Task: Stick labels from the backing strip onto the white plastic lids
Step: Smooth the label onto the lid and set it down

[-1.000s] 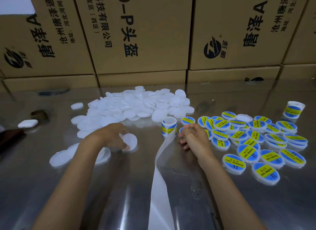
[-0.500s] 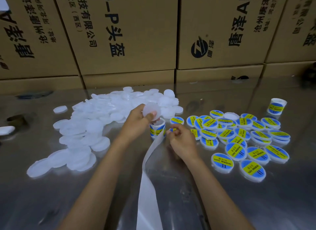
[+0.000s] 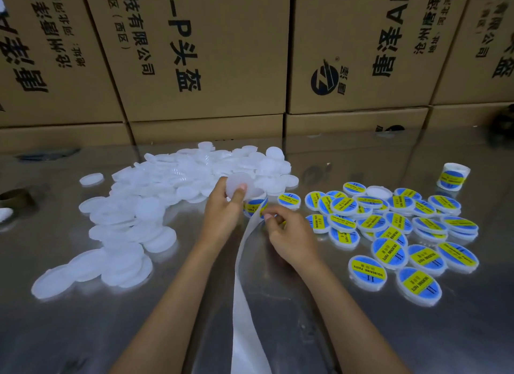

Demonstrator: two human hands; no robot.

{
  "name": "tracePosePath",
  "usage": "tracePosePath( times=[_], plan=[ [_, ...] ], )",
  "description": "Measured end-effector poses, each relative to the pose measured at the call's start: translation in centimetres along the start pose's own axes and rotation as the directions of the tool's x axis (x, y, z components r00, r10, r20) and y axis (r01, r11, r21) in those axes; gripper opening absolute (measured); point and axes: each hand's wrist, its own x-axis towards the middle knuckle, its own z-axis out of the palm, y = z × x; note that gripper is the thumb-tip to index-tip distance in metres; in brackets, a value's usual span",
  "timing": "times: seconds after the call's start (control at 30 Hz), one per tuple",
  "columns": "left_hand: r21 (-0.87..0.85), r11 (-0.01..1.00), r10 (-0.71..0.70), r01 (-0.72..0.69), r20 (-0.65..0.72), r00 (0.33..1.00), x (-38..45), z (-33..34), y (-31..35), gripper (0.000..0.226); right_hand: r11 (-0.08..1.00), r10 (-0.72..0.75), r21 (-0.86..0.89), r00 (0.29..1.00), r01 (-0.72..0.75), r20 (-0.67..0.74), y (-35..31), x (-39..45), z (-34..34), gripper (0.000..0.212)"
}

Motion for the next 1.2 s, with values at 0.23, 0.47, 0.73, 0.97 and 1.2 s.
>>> tracePosePath(
  times=[0.23,0.47,0.73,0.97,1.2],
  plan=[
    [-0.089,0.987,-0.14,0.132,-0.087,0.986,0.4,-0.1,-1.5,0.011,0.994,-0.045,-0.099,0.994,0.035,-0.104,-1.3,1.2,-0.4,0.049],
    [-0.278,0.933,-0.237,0.23,0.008,0.972,0.1,-0.1,-1.1,0.016,0.992,0.084,-0.111,0.98,-0.064,0.182,-1.1,3.4,0.2,0.066],
    [-0.242,0.929,-0.283,0.28,0.025,0.959,0.1,-0.1,-1.2,0.033,0.999,0.018,-0.041,0.998,-0.02,-0.054,-0.3,2.5,0.5,0.03],
    [-0.105,0.988,-0.117,0.111,-0.048,0.992,-0.1,0.0,-1.2,0.036,0.998,0.001,-0.065,0.993,-0.009,-0.122,-0.2,1.4,0.5,0.031],
    [0.033,0.999,-0.04,0.041,-0.017,0.999,-0.2,0.2,-1.0,0.027,0.993,0.019,-0.115,0.995,-0.03,-0.097,-0.7,1.0,0.1,0.034]
  ],
)
